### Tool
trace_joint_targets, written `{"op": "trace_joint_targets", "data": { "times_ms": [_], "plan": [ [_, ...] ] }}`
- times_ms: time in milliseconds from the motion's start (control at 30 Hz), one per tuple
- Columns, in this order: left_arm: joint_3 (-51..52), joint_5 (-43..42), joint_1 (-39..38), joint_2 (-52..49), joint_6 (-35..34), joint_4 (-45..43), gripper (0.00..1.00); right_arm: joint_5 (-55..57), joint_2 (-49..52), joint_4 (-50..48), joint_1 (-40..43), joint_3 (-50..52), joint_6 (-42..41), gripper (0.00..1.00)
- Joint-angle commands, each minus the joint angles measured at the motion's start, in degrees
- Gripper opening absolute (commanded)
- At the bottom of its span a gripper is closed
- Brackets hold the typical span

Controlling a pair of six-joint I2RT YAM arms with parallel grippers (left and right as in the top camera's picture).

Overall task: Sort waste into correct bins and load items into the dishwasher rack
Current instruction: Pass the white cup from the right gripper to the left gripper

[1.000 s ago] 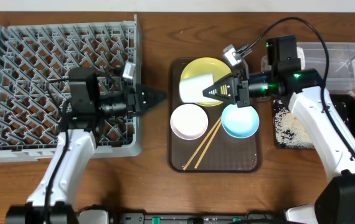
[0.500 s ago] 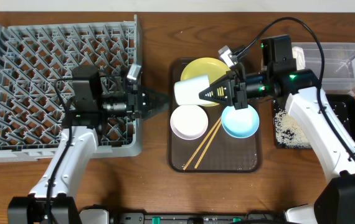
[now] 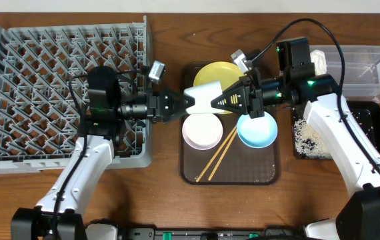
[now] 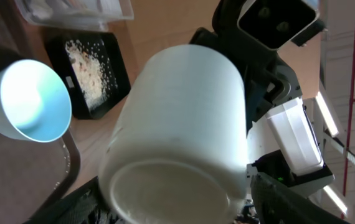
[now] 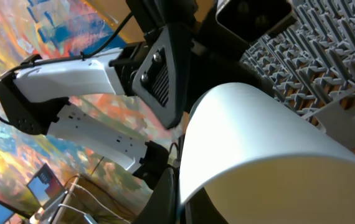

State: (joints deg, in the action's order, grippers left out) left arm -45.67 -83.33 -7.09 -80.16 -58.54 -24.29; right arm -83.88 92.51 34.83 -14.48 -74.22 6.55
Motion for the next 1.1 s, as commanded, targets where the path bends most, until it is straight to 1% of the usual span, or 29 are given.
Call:
{"op": "trace_joint_targets", "data": {
  "times_ms": [0, 200, 433, 500, 567, 733, 833, 867, 933, 1033, 1067],
  "plan": [
    [-0.66, 1.18, -1.73, 0.22, -1.4, -0.55, 0.74, -1.99, 0.2, -0.85, -1.31, -0.74, 0.81, 0.01],
    [-0.66, 2.03, -3.13, 0.2, -1.55, -0.87, 0.73, -1.64, 0.2, -1.92, -3.02, -0.74, 0.81, 0.01],
    [-0.63, 2.45, -3.1, 0.2, -1.57, -7.19, 0.7, -1.66, 0.2, -1.81, -3.21, -0.74, 0.57, 0.01],
    [-0.63, 2.97, -3.13, 0.2, -1.57, -7.3, 0.69, -1.66, 0.2, -1.84, -3.21, -0.74, 0.57, 0.01],
    [-0.63, 3.04, -3.13, 0.2, -1.55, -7.32, 0.65, -1.66, 0.2, -1.86, -3.17, -0.74, 0.57, 0.01],
    [-0.63, 3.04, -3.13, 0.15, -1.53, -7.32, 0.64, -1.64, 0.2, -1.86, -3.19, -0.74, 0.59, 0.01],
    [-0.59, 3.19, -3.13, 0.04, -1.18, -7.32, 0.62, -1.64, 0.2, -1.84, -3.21, -0.74, 0.57, 0.01],
    [-0.59, 3.26, -3.1, 0.04, -1.09, -7.32, 0.62, -1.66, 0.2, -1.84, -3.21, -0.74, 0.57, 0.01],
    [-0.59, 3.48, -3.13, 0.04, -0.22, -7.32, 0.68, -1.66, 0.2, -1.84, -3.21, -0.74, 0.57, 0.01],
    [-0.59, 3.54, -3.1, 0.04, 0.02, -7.37, 0.69, -1.66, 0.2, -1.84, -3.21, -0.74, 0.37, 0.01],
    [-0.59, 3.89, -3.02, 0.04, 0.02, -7.37, 0.72, -1.66, 0.2, -1.84, -3.21, -0.74, 0.24, 0.01]
  ]
}}
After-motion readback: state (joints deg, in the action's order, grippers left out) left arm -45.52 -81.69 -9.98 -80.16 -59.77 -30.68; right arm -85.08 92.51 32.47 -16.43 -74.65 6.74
